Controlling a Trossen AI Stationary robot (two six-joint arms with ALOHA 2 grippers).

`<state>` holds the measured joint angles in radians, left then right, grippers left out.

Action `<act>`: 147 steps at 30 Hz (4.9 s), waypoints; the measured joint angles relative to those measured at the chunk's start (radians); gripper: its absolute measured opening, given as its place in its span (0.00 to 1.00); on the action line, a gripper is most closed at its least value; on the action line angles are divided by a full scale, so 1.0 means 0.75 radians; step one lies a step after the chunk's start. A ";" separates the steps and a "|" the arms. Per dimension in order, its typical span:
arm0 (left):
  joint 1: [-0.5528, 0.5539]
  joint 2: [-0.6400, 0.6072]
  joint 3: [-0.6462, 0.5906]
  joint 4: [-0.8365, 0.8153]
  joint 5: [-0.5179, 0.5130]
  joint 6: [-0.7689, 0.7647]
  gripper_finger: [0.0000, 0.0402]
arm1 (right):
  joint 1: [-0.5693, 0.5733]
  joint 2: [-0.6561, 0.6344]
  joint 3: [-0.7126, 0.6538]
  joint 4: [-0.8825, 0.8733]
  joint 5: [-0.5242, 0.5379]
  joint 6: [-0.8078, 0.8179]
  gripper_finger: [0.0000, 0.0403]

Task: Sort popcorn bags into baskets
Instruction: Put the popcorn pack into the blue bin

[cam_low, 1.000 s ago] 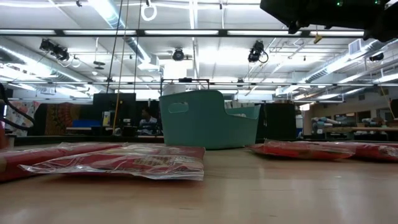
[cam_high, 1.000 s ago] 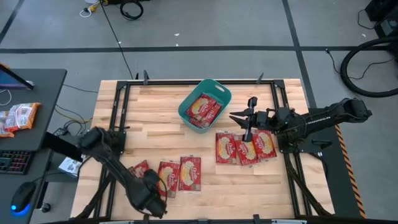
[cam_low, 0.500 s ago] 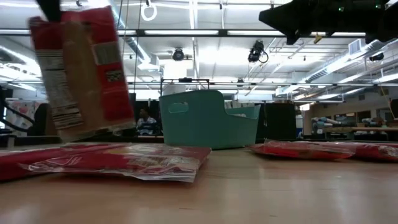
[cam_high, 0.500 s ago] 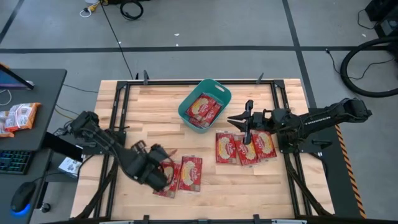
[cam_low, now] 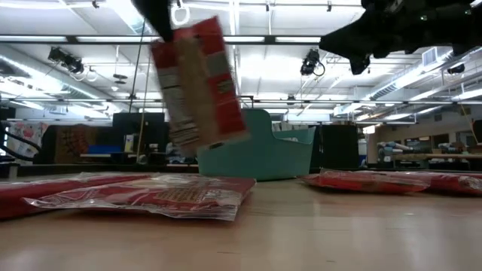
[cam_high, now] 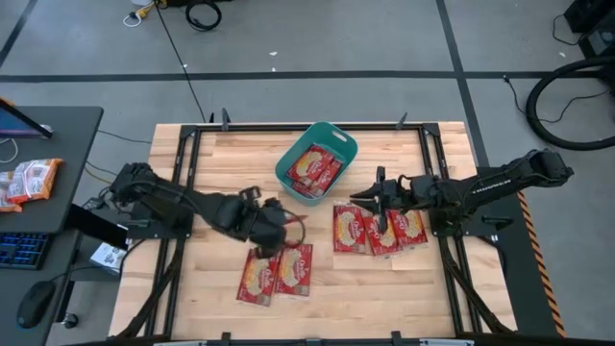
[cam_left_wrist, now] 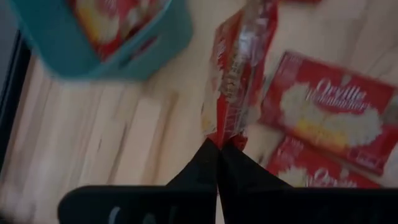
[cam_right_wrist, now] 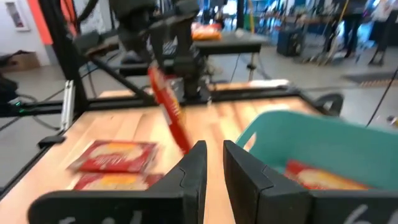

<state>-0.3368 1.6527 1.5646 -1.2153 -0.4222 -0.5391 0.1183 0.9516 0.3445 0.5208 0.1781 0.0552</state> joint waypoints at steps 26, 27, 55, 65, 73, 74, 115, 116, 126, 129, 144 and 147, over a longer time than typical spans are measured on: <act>0.558 0.040 0.143 0.685 0.014 1.233 0.00 | 0.370 0.000 0.000 -0.151 0.103 0.286 0.15; 0.576 0.052 0.142 0.679 0.013 1.276 0.00 | 0.381 0.000 0.000 -0.148 0.124 0.286 0.15; 0.848 0.347 0.141 0.440 0.234 1.807 0.01 | 0.437 0.014 0.000 -0.139 0.226 0.284 0.15; 0.813 0.347 0.141 0.315 0.221 1.659 0.26 | 0.437 0.014 0.000 -0.126 0.226 0.282 0.15; 0.714 0.323 0.180 0.168 0.189 1.340 0.41 | 0.430 0.014 0.000 -0.123 0.226 0.241 0.15; 0.697 0.312 0.187 0.151 0.238 1.290 0.41 | 0.426 0.014 0.000 -0.119 0.226 0.234 0.15; -0.248 0.533 0.191 0.121 0.363 -1.096 0.39 | 0.074 0.013 0.000 0.406 0.470 -0.576 0.15; -0.259 0.548 0.191 0.119 0.365 -1.130 0.39 | 0.063 0.014 0.000 0.427 0.453 -0.582 0.15; -0.284 0.696 0.191 0.067 0.466 -1.291 0.39 | -0.062 0.014 0.000 0.516 0.277 -0.602 0.15; -0.284 0.730 0.191 0.064 0.475 -1.291 0.39 | -0.093 0.014 0.000 0.522 0.235 -0.589 0.15; -0.297 0.790 0.193 -0.038 0.568 -1.178 0.33 | -0.145 0.014 0.000 0.503 0.122 -0.506 0.15; -0.299 0.790 0.193 -0.047 0.570 -1.145 0.23 | -0.145 0.014 0.000 0.494 0.108 -0.482 0.15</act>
<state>-0.5610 2.2452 1.7092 -1.2503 0.0055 -1.3976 0.0095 0.9619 0.3443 0.8911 0.2592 -0.3064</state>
